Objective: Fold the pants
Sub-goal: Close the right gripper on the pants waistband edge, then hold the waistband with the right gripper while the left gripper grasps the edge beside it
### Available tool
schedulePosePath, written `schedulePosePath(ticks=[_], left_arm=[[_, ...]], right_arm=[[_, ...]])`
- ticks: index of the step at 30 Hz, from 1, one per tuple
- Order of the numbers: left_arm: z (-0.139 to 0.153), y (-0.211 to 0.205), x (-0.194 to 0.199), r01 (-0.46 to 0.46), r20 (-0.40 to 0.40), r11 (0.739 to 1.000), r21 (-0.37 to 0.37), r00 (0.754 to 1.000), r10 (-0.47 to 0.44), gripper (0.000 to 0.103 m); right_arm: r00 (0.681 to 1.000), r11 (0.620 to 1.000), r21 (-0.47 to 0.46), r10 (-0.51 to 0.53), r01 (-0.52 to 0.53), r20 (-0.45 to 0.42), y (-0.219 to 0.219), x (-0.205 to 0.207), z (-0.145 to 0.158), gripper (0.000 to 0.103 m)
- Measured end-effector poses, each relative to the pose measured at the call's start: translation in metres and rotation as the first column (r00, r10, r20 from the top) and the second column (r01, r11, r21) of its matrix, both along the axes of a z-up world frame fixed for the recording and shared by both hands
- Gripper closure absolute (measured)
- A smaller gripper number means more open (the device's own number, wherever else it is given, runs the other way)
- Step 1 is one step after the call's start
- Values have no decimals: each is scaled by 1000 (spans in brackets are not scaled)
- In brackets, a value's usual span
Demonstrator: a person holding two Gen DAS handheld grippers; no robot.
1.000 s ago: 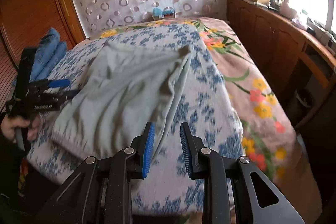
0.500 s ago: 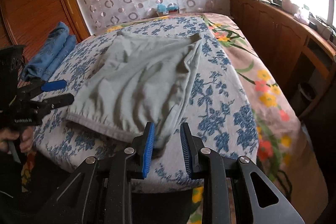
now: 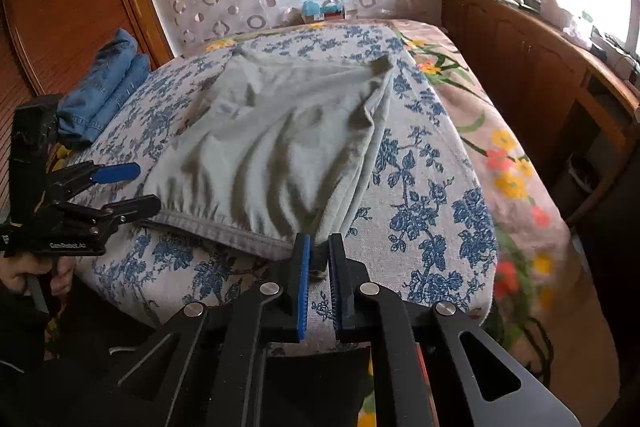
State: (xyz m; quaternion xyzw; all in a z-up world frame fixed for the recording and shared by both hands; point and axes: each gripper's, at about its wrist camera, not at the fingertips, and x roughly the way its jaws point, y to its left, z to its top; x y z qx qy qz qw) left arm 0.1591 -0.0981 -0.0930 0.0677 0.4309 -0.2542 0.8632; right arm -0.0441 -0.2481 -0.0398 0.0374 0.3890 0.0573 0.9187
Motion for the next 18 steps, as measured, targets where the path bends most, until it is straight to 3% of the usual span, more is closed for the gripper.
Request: schedulePosePath(ticks=[11, 15, 18], left_arm=[[-2, -2, -2, 7, 33, 1000, -7, 999, -6, 19], [-2, -2, -3, 5, 42, 1000, -11, 999, -4, 19], [-3, -1, -4, 7, 51, 1000, -16, 999, -6, 19]], right_arm=[[1000, 1000, 8, -18, 18, -24, -2, 1, -2, 94], [998, 998, 4, -65, 65, -16, -6, 9, -4, 80], [997, 997, 7, -77, 77, -22, -6, 17, -8, 76]])
